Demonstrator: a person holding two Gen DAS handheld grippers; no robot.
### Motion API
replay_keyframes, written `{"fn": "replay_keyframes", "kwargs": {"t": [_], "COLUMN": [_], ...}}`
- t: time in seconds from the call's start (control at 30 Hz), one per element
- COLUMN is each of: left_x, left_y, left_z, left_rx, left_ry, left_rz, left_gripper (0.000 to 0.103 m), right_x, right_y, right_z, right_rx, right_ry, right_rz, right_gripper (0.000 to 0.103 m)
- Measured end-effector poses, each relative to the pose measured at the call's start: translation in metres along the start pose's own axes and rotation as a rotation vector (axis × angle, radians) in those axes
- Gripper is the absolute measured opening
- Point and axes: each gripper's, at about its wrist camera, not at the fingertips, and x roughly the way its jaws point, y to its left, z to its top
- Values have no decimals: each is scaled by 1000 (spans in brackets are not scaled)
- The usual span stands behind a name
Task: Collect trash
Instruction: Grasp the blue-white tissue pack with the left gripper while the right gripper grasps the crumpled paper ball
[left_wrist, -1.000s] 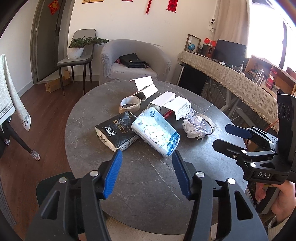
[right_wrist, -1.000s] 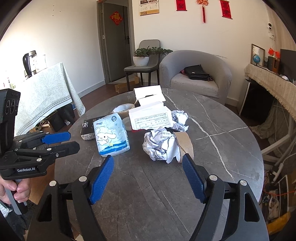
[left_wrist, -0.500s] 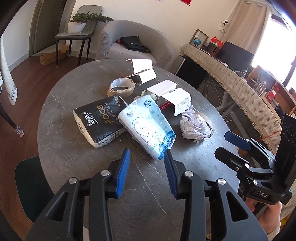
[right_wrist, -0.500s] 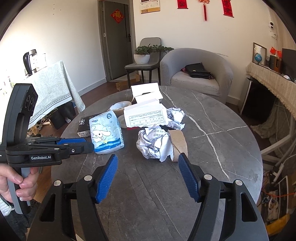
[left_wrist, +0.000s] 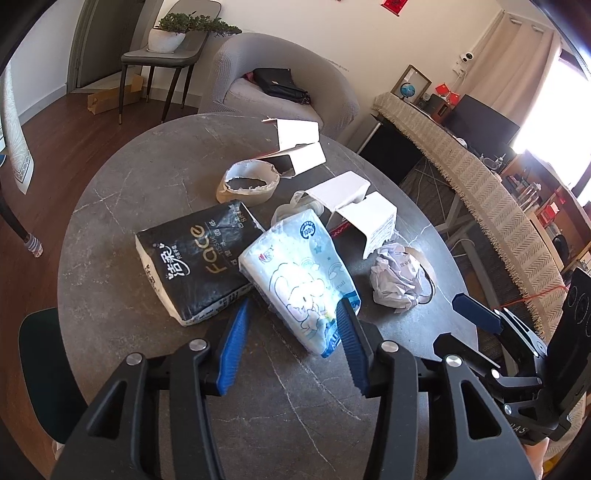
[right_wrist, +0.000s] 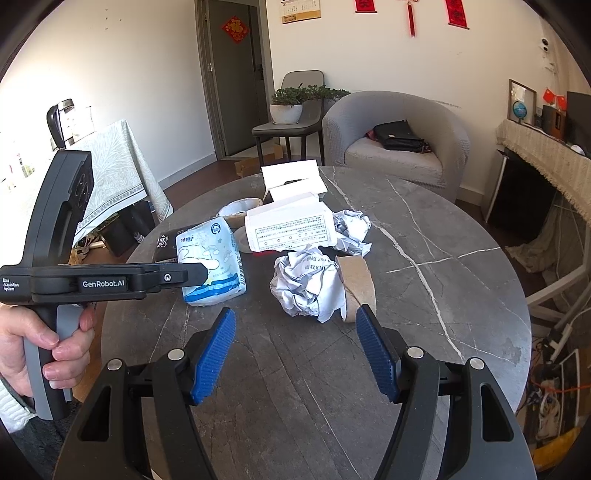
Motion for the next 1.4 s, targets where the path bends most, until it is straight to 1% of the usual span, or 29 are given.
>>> {"fn": "replay_keyframes", "kwargs": {"t": [0.07, 0.1, 0.13, 0.17, 0.27, 0.3, 0.4, 0.47, 0.67, 0.77, 0.83, 0.9, 1.07, 1.4], "left_x": [4, 6, 8, 9, 14, 15, 18, 20, 17, 10, 5, 1, -11, -31], "left_y": [-1, -1, -2, -2, -1, -1, -3, -3, -4, -9, -14, -17, -22, -19], "left_z": [3, 4, 5, 6, 11, 12, 13, 13, 14, 15, 14, 12, 9, 8], "left_rx": [-2, -2, -2, -4, -24, -26, -20, -11, 23, 55, 79, 103, 149, 190], "left_ry": [-1, -2, -4, -6, -4, -4, -9, -9, -25, -45, -56, -66, -95, -115], "left_rz": [-4, -8, -12, -16, -36, -40, -34, -29, -35, -32, -28, -25, -28, -33], "left_gripper": [51, 51, 51, 51, 50, 49, 41, 33, 21, 17, 15, 14, 10, 10], "right_x": [4, 7, 10, 13, 17, 17, 22, 25, 34, 37, 38, 39, 44, 60], "right_y": [-2, -5, -7, -9, -13, -12, -10, -10, -16, -17, -17, -15, -9, 2], "right_z": [0, -1, -2, -2, -2, 0, 4, 5, 8, 9, 11, 13, 19, 26], "right_rx": [3, 18, 30, 36, 74, 73, 53, 50, 55, 62, 64, 58, 43, -3], "right_ry": [11, 20, 33, 40, 40, 37, 50, 56, 64, 63, 59, 59, 74, 109], "right_rz": [18, 44, 60, 70, 143, 145, 121, 104, 53, 38, 30, 19, -19, -106], "right_gripper": [65, 60, 58, 57, 56, 56, 56, 56, 56, 61, 64, 65, 65, 65]}}
